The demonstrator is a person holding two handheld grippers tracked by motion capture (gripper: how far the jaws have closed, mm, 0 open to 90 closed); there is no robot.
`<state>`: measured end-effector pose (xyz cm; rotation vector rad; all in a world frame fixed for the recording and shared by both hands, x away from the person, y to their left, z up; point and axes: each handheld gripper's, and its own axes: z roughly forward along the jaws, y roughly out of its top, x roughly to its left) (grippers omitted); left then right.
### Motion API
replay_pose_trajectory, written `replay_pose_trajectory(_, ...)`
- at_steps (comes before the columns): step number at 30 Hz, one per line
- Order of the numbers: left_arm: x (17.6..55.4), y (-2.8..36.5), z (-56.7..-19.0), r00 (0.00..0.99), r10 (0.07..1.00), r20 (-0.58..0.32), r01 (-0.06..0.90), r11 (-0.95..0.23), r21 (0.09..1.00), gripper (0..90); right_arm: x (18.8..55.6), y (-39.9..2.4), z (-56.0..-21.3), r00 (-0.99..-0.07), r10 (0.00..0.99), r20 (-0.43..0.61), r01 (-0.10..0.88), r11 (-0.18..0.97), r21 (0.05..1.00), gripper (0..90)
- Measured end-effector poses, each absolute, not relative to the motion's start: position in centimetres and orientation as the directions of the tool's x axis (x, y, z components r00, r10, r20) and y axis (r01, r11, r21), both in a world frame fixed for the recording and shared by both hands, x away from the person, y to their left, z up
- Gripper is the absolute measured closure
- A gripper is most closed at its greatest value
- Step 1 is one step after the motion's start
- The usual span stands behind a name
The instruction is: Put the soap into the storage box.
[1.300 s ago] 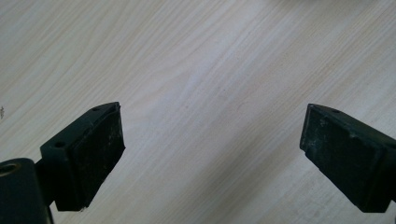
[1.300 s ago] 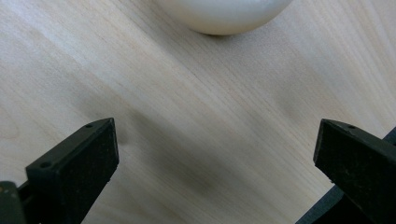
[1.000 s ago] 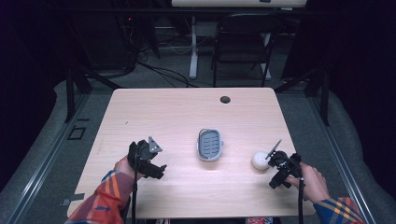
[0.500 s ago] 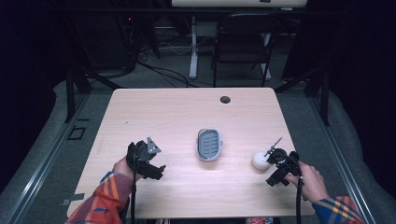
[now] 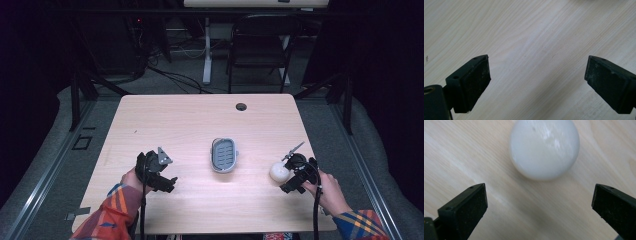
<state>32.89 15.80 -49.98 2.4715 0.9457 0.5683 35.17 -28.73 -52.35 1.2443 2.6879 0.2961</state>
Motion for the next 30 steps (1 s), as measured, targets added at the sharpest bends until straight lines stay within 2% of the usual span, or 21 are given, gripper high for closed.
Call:
replay_pose_trajectory(3, 32.9, 15.9, -50.0, 0.682, 0.698, 0.218, 0.52, -0.673, 0.526, 6.3, 35.6, -28.4, -51.9, -0.637, 0.767, -0.077, 0.719, 0.627, 0.299, 0.0)
replay_pose_trajectory(6, 32.9, 15.9, -50.0, 0.684, 0.696, 0.218, 0.519, -0.675, 0.524, 6.3, 35.8, -28.4, -51.9, -0.64, 0.765, -0.073, 0.718, 0.629, 0.298, 0.0)
replay_pose_trajectory(9, 32.9, 15.8, -50.0, 0.681, 0.699, 0.219, 0.52, -0.672, 0.528, 6.2, 36.2, -28.4, -51.9, -0.641, 0.767, 0.003, 0.73, 0.609, 0.312, 0.0)
replay_pose_trajectory(13, 32.9, 15.9, -49.9, 0.685, 0.696, 0.216, 0.517, -0.673, 0.529, 5.1, 36.4, -27.9, -52.1, -0.637, 0.77, -0.023, 0.717, 0.604, 0.348, 0.0)
replay_pose_trajectory(17, 32.9, 15.9, -50.0, 0.687, 0.694, 0.214, 0.518, -0.674, 0.527, 5.2, 37.2, -27.7, -52.4, -0.653, 0.757, -0.034, 0.719, 0.633, 0.287, 0.0)
replay_pose_trajectory(21, 32.9, 16.0, -50.0, 0.689, 0.695, 0.204, 0.516, -0.668, 0.535, 4.0, 37.7, -27.6, -52.8, -0.642, 0.767, -0.022, 0.732, 0.62, 0.283, 0.0)
replay_pose_trajectory(22, 32.9, 15.9, -50.0, 0.69, 0.694, 0.206, 0.516, -0.671, 0.532, 4.0, 38.0, -27.6, -52.7, -0.662, 0.749, -0.03, 0.722, 0.647, 0.246, 0.0)
replay_pose_trajectory(30, 32.9, 15.9, -50.0, 0.693, 0.691, 0.206, 0.514, -0.674, 0.53, 4.0, 38.6, -27.0, -53.0, -0.661, 0.75, -0.023, 0.725, 0.647, 0.236, 0.0)
